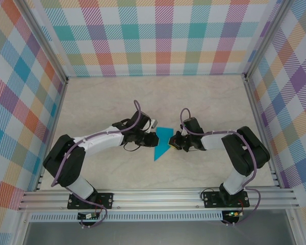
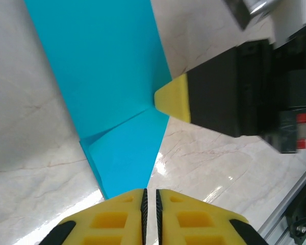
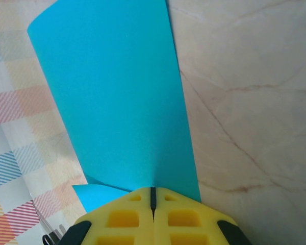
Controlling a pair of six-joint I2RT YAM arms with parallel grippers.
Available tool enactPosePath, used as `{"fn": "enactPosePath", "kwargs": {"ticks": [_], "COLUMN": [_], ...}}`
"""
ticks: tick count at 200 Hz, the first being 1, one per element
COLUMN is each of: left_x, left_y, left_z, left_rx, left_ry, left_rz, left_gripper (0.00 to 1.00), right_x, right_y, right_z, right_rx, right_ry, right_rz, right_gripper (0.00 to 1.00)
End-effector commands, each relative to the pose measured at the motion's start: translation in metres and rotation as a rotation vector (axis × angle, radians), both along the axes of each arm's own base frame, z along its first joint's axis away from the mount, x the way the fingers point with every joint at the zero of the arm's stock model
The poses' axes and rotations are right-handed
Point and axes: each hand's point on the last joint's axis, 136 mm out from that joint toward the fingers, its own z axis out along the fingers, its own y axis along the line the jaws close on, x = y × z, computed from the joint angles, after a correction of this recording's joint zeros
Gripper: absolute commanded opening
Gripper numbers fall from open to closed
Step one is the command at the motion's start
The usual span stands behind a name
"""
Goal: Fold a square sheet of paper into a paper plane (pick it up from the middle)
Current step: Third fold the triangle at the center of the table.
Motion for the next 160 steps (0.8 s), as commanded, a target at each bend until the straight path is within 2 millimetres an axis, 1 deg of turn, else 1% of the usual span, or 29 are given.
{"fn": "enactPosePath", "kwargs": {"ticks": [1, 40, 42, 49, 61, 76, 79, 115, 133, 160], "left_x": [-0.003, 0.001, 0.005, 0.009, 0.011, 0.015, 0.015, 0.019, 0.02, 0.019], "left_y": [-0.012, -0.011, -0.014, -0.015, -0.016, -0.016, -0.015, -0.008, -0.004, -0.003], "left_z": [-0.003, -0.03, -0.028, -0.029, -0.033, -0.036, -0.037, -0.048, -0.052, -0.056], "left_rx": [-0.002, 0.062, 0.049, 0.052, 0.061, 0.074, 0.077, 0.133, 0.154, 0.155], "left_ry": [0.021, 0.046, 0.027, 0.014, 0.012, 0.005, 0.005, -0.008, -0.011, -0.005], "left_rz": [-0.02, -0.008, -0.006, -0.001, 0.002, 0.005, 0.006, 0.022, 0.035, 0.034], "left_gripper": [0.14, 0.1, 0.1, 0.1, 0.1, 0.09, 0.09, 0.08, 0.08, 0.08], "right_x": [0.002, -0.004, -0.005, -0.007, -0.009, -0.01, -0.011, -0.013, -0.012, -0.011], "right_y": [0.001, -0.006, -0.007, -0.009, -0.012, -0.014, -0.015, -0.014, -0.012, -0.001], "right_z": [0.021, 0.027, 0.027, 0.026, 0.025, 0.025, 0.024, 0.022, 0.02, 0.021], "right_rx": [-0.004, -0.032, -0.032, -0.036, -0.045, -0.046, -0.047, -0.042, -0.035, 0.022], "right_ry": [-0.039, -0.05, -0.048, -0.047, -0.047, -0.046, -0.044, -0.023, -0.017, -0.011], "right_rz": [0.015, 0.02, 0.019, 0.015, 0.006, 0.003, 0.002, 0.002, 0.004, 0.035], "right_gripper": [0.04, 0.07, 0.07, 0.08, 0.14, 0.15, 0.16, 0.3, 0.31, 0.33]}}
